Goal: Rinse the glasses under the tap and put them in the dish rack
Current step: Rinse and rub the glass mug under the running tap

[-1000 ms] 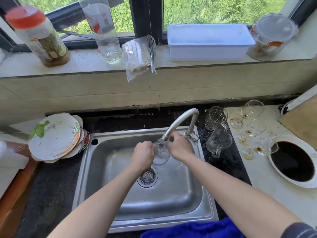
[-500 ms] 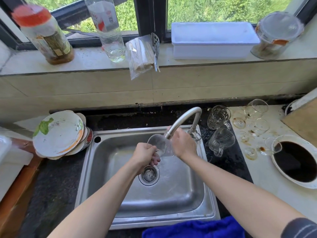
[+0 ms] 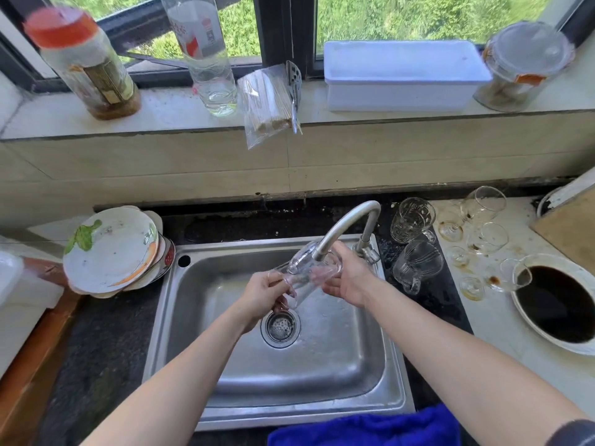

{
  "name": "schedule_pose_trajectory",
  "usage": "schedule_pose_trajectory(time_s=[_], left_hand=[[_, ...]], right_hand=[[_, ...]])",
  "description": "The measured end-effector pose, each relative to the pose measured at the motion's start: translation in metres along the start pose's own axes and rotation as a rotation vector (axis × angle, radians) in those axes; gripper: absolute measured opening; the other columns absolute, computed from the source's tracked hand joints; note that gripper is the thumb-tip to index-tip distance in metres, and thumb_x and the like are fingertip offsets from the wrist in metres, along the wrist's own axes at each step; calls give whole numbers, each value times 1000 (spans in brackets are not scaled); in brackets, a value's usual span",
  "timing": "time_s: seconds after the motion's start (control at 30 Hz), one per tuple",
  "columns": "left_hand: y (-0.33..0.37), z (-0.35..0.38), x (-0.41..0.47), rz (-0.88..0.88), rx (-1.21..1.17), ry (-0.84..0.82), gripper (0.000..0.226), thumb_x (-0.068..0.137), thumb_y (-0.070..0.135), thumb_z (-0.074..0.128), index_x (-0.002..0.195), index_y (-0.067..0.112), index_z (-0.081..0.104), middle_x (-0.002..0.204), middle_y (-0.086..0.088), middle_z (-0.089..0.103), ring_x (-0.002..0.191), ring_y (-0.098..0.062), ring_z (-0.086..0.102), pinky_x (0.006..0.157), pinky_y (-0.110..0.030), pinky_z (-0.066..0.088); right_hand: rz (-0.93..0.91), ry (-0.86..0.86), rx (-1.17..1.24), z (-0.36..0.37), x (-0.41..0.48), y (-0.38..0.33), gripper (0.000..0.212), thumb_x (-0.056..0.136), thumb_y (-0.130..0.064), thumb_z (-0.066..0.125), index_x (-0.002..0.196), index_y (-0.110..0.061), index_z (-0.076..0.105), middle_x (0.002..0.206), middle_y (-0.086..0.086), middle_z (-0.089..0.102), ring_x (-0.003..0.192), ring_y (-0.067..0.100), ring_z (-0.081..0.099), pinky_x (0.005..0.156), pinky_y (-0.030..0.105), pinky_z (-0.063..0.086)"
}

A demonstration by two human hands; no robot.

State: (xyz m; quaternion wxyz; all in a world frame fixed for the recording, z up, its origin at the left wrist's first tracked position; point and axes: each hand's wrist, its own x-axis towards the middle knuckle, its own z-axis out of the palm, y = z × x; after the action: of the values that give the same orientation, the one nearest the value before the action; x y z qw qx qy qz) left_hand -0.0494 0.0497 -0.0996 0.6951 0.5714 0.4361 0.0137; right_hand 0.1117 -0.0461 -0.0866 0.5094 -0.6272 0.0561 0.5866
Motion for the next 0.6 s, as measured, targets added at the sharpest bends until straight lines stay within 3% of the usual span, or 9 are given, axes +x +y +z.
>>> schedule_pose_trajectory(time_s=[0.1,0.17,0.23,0.33,0.4,0.47,0.53,0.57,0.6], left_hand=[[2,-5,0,-130,-190,6,17,94,-2,49,106,-1,60,84,-15,65,62,-24,65,54,-27,56],[-1,-8,3,-281,-436,102,21,96,5,43,110,-5,54,93,-27,60,74,-38,64,62,-39,59],[-4,-8,4,-415,-578,103,28,99,18,39,106,-6,51,95,-34,59,79,-42,62,63,-46,58],[-8,-3,4,-468,-624,71,21,100,13,39,100,-3,53,70,-23,66,64,-29,64,48,-30,57],[-12,-2,8,-441,-742,120,17,98,0,38,98,-3,54,56,-12,65,47,-18,62,40,-22,51],[-13,-3,13,-370,-852,130,19,97,-2,38,91,-4,56,57,-10,64,43,-13,60,43,-24,52],[-15,-1,17,-278,-869,94,19,96,-3,38,90,-1,56,60,-10,64,48,-14,62,61,-32,54],[-16,2,18,-240,-859,82,17,96,-4,39,93,1,55,61,-10,65,50,-14,63,70,-36,50],[-17,4,18,-208,-855,84,16,96,-5,38,96,3,52,61,-9,66,51,-15,63,73,-37,46]], right_hand=[[-214,24,-122,0,3,-2,31,95,-43,52,109,-18,64,78,7,66,59,16,61,53,29,49],[-339,31,-196,-1,2,1,25,96,-32,53,114,-18,64,84,6,69,63,13,61,55,27,50],[-433,15,-305,0,-4,3,19,95,-21,58,112,-19,65,96,3,72,71,9,64,56,21,50],[-502,-72,-383,1,-9,10,15,88,-8,68,98,-18,63,92,-13,68,80,-2,65,56,9,46],[-500,-103,-352,-1,-9,14,25,83,-6,73,102,-17,61,98,-13,67,88,-2,64,61,12,48],[-470,-66,-292,-4,-8,19,52,74,-19,82,119,-18,57,113,-6,67,100,11,65,67,22,51],[-362,-1,-147,-4,-11,25,88,58,-39,91,132,-15,50,119,3,67,106,22,66,73,30,55],[-301,17,-73,-4,-12,29,95,52,-45,92,131,-9,52,118,8,68,106,25,67,75,31,56],[-251,41,-37,-4,-14,33,88,53,-48,90,122,-4,58,115,13,69,104,26,68,73,31,57]])
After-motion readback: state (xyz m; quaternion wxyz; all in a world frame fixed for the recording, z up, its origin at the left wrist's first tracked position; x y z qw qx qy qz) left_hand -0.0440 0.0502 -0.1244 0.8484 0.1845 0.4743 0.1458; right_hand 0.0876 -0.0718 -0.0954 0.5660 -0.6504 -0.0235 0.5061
